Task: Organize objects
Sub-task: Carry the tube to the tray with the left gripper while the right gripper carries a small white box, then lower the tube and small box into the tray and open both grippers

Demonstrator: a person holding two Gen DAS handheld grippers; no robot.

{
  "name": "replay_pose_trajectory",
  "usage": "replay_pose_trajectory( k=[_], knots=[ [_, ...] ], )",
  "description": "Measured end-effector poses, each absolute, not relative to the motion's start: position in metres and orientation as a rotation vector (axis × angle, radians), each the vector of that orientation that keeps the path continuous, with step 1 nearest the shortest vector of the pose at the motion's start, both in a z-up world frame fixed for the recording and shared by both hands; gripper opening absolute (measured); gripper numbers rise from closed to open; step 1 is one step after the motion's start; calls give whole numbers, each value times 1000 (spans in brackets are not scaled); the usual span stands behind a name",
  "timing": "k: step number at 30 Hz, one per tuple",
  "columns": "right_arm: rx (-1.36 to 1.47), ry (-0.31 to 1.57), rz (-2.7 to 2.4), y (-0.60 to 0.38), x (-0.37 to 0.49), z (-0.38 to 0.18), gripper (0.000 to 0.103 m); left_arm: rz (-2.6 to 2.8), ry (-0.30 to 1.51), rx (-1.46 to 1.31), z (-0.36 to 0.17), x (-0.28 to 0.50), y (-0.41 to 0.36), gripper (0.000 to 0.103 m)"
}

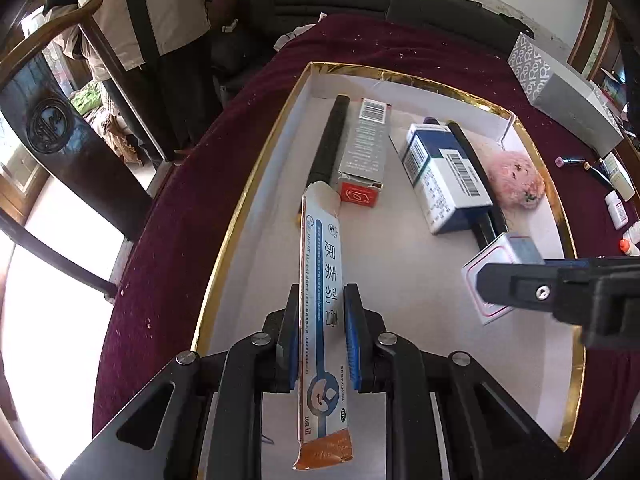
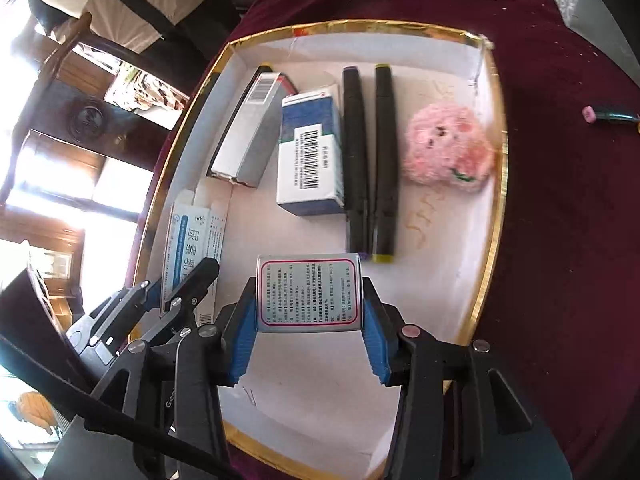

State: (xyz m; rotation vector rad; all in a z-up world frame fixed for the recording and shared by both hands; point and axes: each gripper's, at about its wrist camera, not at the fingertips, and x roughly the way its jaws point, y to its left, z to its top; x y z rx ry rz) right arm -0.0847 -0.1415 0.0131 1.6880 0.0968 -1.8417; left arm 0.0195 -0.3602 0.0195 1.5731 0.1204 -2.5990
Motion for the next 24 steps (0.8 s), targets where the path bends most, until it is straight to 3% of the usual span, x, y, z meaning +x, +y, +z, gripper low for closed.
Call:
replay_pose_trajectory(
  k=[18,24],
  knots=[
    [1699,140,-1868,-151,-91,5,46,-2587,165,1561,23,7,-371,21],
    [1703,137,-1853,-150,-90,6,46,-2577,209,1541,43,10,-376,33]
  ],
)
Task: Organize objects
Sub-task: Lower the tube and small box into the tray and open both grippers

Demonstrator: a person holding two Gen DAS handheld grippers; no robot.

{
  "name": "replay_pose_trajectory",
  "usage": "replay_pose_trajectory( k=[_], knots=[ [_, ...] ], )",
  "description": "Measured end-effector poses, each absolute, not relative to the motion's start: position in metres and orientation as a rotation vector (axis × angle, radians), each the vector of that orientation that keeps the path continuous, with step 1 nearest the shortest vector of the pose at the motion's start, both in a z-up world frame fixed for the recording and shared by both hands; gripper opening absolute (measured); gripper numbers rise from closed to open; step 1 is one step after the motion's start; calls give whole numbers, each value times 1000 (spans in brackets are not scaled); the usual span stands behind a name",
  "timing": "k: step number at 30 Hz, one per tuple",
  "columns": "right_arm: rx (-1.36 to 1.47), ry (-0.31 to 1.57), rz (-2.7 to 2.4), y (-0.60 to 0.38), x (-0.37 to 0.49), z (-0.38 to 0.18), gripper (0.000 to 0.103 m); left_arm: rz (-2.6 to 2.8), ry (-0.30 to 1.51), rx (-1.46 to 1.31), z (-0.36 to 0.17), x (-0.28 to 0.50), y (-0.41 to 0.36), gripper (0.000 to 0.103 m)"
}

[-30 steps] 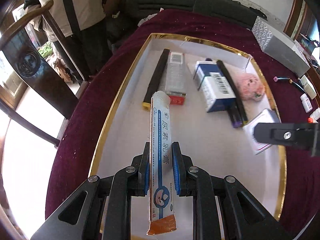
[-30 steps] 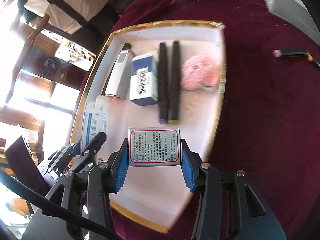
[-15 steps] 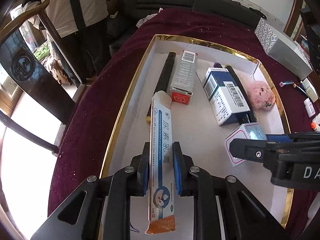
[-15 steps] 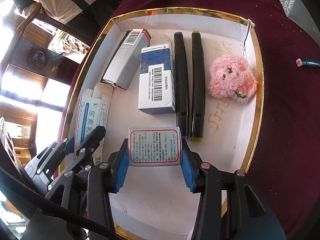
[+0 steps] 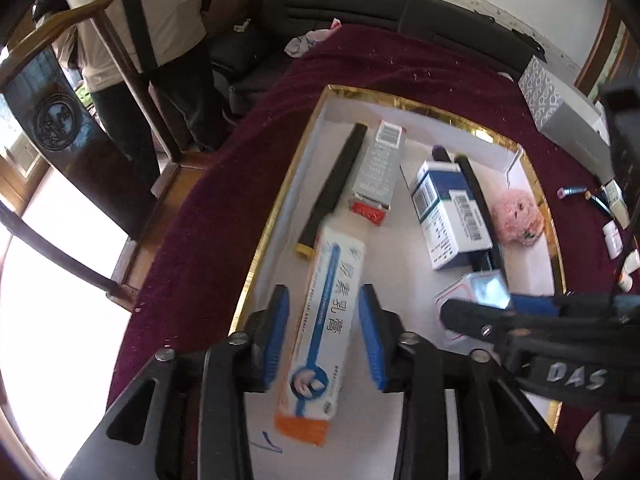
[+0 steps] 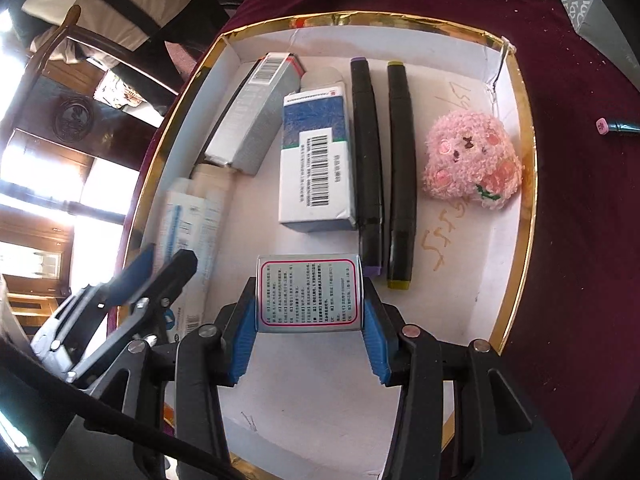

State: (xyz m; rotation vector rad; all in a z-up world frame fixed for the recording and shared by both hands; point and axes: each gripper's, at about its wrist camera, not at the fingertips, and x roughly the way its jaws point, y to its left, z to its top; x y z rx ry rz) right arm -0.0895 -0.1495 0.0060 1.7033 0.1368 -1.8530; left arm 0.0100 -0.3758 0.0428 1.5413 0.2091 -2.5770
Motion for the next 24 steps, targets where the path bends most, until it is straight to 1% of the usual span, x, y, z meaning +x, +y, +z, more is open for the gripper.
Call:
replay_pose_trajectory(
  k=[5,8,19,22,24],
  knots=[
    [1705,130,-1823,-155,-86,5,46,-2567,233,1504,60,15,-386,39],
    [1710,123,-1794,-160,-83,1,46,-2574,208,1467,70,18,-387,43],
    [1715,90,-1745,-163,-77,8,47,-2584,211,1431,87,27,-386,44],
    [1714,82,-1749,-159,-74,12,49,-2594,212,1419,92,29,-382,48],
    [1714,61,-1756,-152,-74,16,53,-2603,218,1417,94,30,-380,49]
  ],
)
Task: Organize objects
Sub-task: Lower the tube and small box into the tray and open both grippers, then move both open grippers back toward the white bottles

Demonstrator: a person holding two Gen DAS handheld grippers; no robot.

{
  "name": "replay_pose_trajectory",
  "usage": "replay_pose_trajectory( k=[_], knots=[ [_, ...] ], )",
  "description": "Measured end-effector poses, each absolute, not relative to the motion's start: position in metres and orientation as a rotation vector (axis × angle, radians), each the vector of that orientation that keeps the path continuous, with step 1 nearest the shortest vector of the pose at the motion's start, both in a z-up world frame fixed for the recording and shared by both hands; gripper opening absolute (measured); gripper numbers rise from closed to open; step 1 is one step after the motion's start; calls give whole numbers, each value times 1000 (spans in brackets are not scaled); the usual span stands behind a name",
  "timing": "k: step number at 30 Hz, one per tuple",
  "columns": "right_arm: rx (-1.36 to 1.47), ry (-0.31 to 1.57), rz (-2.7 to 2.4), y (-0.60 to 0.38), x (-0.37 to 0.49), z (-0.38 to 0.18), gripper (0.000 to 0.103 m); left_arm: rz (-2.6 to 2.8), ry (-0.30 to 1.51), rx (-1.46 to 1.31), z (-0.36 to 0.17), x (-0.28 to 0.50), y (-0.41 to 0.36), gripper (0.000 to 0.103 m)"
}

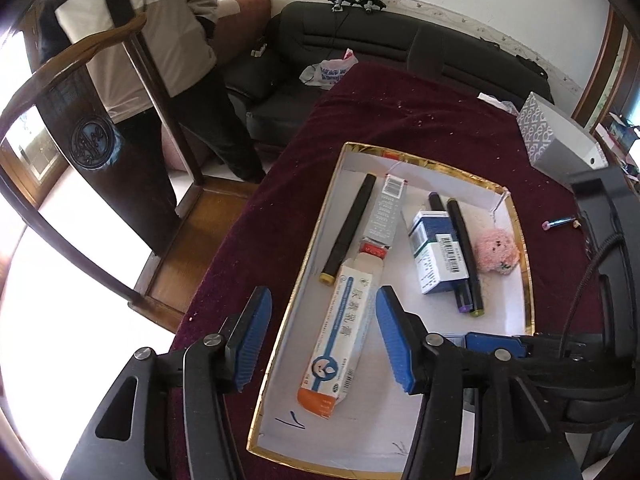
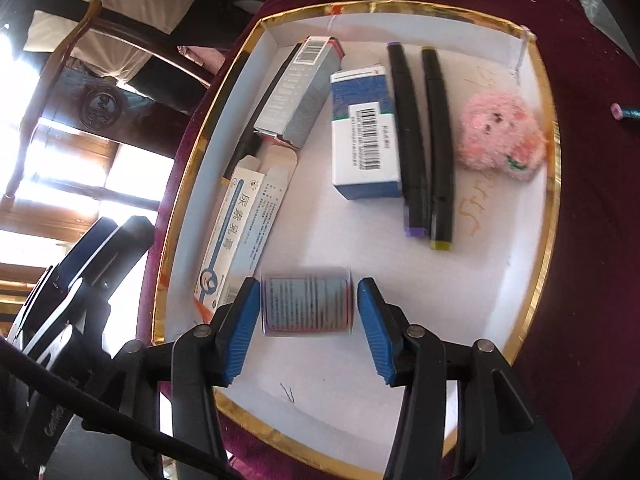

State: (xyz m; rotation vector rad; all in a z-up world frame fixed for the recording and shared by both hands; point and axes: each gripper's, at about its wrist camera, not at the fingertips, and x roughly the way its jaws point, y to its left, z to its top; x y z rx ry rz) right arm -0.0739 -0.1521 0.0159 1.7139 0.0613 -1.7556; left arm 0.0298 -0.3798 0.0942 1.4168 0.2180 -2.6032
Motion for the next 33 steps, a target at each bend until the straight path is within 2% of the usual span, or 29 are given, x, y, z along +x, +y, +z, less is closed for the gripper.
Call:
replay_pose_trajectory(
  k=[5,11,14,27,33],
  knots=[
    [1713,-41,-1781,-121,-78,27,58,-2614,193,1424,99,31,-367,49],
    [1698,-152,-1827,-69,-85,37,59,-2644,138,1402,117,42,-331,49],
    [1701,-219,-1860,-33,-90,38,64,-2659,98,1393,125,48,-305,49],
    [1718,-428,-1987,124,-116,35,64,-2744,-61,1429,137,63,-179,49],
    [1729,-496,-2099,207,-124,34,64,-2775,-76,1502,130,61,-131,49]
  ],
)
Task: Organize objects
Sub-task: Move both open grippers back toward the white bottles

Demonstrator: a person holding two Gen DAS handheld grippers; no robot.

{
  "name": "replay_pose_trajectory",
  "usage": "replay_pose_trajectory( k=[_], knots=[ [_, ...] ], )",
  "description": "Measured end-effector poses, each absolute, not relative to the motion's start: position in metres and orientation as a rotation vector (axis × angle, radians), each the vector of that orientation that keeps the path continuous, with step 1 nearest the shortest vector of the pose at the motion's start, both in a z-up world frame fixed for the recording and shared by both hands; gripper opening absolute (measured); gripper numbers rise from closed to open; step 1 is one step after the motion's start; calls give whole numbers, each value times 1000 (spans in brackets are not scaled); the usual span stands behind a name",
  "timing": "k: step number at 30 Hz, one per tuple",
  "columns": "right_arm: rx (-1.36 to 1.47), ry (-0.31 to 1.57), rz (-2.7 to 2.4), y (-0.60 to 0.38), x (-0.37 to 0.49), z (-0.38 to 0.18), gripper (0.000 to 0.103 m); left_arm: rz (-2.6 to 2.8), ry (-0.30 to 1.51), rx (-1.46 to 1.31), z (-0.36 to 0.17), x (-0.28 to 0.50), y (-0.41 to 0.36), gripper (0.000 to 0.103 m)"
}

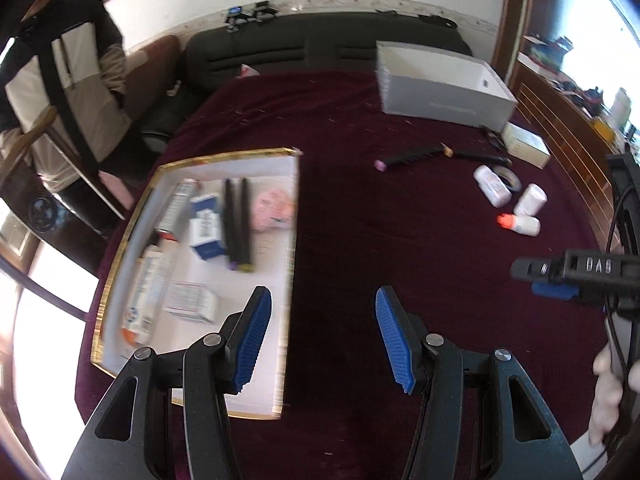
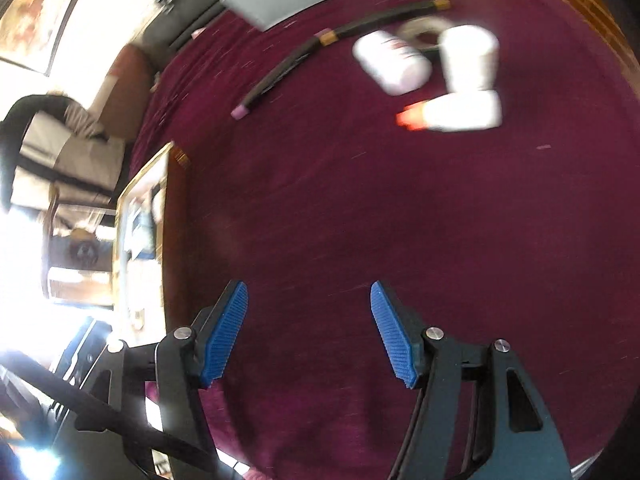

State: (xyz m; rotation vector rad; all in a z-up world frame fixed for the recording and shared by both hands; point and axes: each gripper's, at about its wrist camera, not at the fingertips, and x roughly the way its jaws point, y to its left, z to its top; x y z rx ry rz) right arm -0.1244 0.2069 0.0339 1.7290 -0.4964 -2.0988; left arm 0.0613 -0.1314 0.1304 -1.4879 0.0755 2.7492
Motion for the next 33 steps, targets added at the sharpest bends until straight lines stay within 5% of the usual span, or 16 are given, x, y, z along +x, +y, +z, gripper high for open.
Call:
replay_pose_trajectory(
  k=[10,23,33],
  knots=[
    [1713,-574,-2370,299,-181,37,64,2711,60,-1589,113,69,-110,49],
    [1745,-674,-2165,265,-230,-12,65,2747,-28,-1670,101,79,-131,49],
    [1685,-452,-1920,201,-193,11,65,2713,-54,-1668,96,72,-126,49]
  ],
)
